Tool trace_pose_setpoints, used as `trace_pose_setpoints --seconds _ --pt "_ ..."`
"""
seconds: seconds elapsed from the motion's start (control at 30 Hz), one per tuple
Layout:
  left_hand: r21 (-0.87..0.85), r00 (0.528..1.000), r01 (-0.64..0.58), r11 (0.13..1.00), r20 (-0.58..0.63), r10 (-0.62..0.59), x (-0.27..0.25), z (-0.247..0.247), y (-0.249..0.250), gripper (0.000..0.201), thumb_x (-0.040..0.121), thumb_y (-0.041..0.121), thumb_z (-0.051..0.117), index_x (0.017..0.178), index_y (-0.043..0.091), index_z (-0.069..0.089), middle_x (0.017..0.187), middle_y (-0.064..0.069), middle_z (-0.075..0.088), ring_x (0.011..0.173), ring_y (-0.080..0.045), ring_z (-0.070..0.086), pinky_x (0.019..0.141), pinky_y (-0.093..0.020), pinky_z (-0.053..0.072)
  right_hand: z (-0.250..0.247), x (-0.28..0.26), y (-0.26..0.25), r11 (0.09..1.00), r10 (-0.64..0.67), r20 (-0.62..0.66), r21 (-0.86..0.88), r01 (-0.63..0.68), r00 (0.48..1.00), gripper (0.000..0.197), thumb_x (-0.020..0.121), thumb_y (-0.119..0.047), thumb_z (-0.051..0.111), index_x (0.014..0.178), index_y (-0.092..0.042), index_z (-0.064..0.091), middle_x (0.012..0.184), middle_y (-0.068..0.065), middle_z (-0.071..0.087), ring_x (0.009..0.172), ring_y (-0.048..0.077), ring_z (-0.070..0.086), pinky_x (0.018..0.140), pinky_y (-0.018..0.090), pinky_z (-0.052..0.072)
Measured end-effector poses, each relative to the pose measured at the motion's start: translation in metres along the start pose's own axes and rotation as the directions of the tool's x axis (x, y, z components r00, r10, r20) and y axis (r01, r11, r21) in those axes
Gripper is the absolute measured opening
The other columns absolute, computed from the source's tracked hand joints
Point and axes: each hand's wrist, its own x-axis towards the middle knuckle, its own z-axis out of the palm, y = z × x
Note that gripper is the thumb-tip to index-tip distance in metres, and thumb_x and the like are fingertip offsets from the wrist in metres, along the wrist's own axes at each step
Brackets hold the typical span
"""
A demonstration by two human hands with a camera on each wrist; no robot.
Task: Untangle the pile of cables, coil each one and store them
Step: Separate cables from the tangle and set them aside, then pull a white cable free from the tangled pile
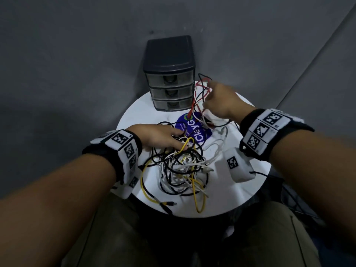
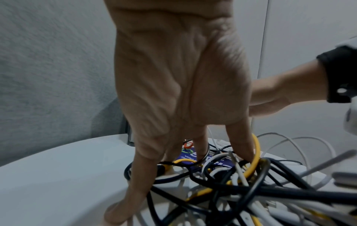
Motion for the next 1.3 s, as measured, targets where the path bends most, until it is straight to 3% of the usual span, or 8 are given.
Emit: trace_pose_setpoints --seconds 0.17,0.3,0.37,0.53,0.77,0.9,1.0,1.3 --pt "0.012 1.0 -0.026 1.0 -0.011 0.026 -0.003 0.0 0.001 0.102 0.058 0.086 0.066 0.149 0.049 0.039 0.139 0.01 0.052 0.12 -0.022 0.059 0.078 -0.035 0.055 -0.013 -0.028 0.003 0.994 -0.028 -0.104 0.101 0.038 0.994 0.033 0.087 -0.007 0.062 0.117 -0.021 0.061 0.102 0.004 0.069 0.096 0.025 0.064 0.082 0.03 0.05" --pt "-0.001 0.999 -0.041 0.999 -0.026 0.041 -0.013 0.002 0.003 0.087 0.067 0.079 0.067 0.144 0.041 0.051 0.144 0.006 0.054 0.128 -0.02 0.054 0.11 -0.044 0.045 -0.016 -0.066 -0.008 0.984 -0.123 0.088 0.143 0.11 0.989 0.019 0.087 -0.006 0.062 0.092 -0.023 0.069 0.087 0.002 0.07 0.077 0.017 0.063 0.069 0.026 0.048" --pt "0.007 0.998 -0.067 0.998 -0.021 0.067 -0.019 0.005 0.003 0.067 0.083 0.064 0.066 0.142 0.035 0.054 0.149 0.007 0.05 0.128 -0.016 0.051 0.11 -0.038 0.043 -0.013 -0.08 -0.011 0.986 -0.144 0.224 0.117 0.12 0.964 0.017 0.087 -0.008 0.067 0.094 -0.023 0.071 0.089 0.001 0.07 0.083 0.017 0.063 0.075 0.026 0.049" --pt "0.085 0.995 -0.091 0.992 -0.041 0.095 -0.033 0.007 -0.004 0.048 0.101 0.036 0.061 0.147 0.026 0.051 0.129 0.003 0.055 0.1 -0.012 0.054 0.069 -0.011 0.044 0.007 -0.099 -0.003 0.959 -0.049 0.479 -0.223 0.175 0.877 0.032 0.091 -0.022 0.071 0.122 -0.022 0.068 0.113 -0.002 0.06 0.103 0.018 0.054 0.09 0.028 0.044" --pt "0.249 0.992 -0.11 0.962 -0.038 0.123 -0.048 -0.002 -0.011 0.046 0.1 0.043 0.06 0.143 0.027 0.055 0.13 0.006 0.056 0.117 -0.016 0.053 0.106 -0.034 0.041 0.02 -0.11 0.018 0.996 -0.033 0.428 -0.06 0.065 0.903 0.035 0.088 -0.02 0.076 0.121 -0.021 0.065 0.117 0.007 0.064 0.106 0.024 0.06 0.092 0.032 0.049" --pt "0.188 0.979 -0.152 0.97 -0.106 0.174 -0.055 -0.007 -0.007 0.028 0.096 0.046 0.064 0.106 0.021 0.071 0.1 0.001 0.069 0.089 -0.017 0.064 0.089 -0.036 0.05 0.018 -0.111 0.013 0.989 -0.063 0.467 -0.091 0.119 0.882 0.023 0.092 -0.024 0.07 0.115 -0.023 0.065 0.114 0.003 0.066 0.106 0.023 0.061 0.094 0.034 0.05" --pt "0.168 0.988 -0.153 0.974 -0.009 0.157 -0.058 -0.001 0.005 0.056 0.091 0.065 0.06 0.077 0.011 0.061 0.071 -0.004 0.052 0.064 -0.02 0.046 0.066 -0.034 0.04 0.018 -0.112 0.013 0.972 -0.072 0.47 -0.166 0.169 0.879 0.012 0.092 -0.025 0.07 0.103 -0.028 0.065 0.109 0.0 0.065 0.103 0.021 0.06 0.089 0.034 0.049" --pt "0.256 0.968 -0.247 0.935 0.109 0.226 -0.056 0.009 0.009 0.039 0.094 0.041 0.07 0.071 0.015 0.052 0.061 0.004 0.047 0.058 -0.012 0.041 0.064 -0.03 0.036 0.023 -0.114 0.035 0.982 0.004 0.391 -0.176 0.07 0.92 0.06 0.083 -0.007 0.076 0.132 -0.024 0.048 0.118 0.007 0.058 0.099 0.025 0.055 0.081 0.032 0.047"
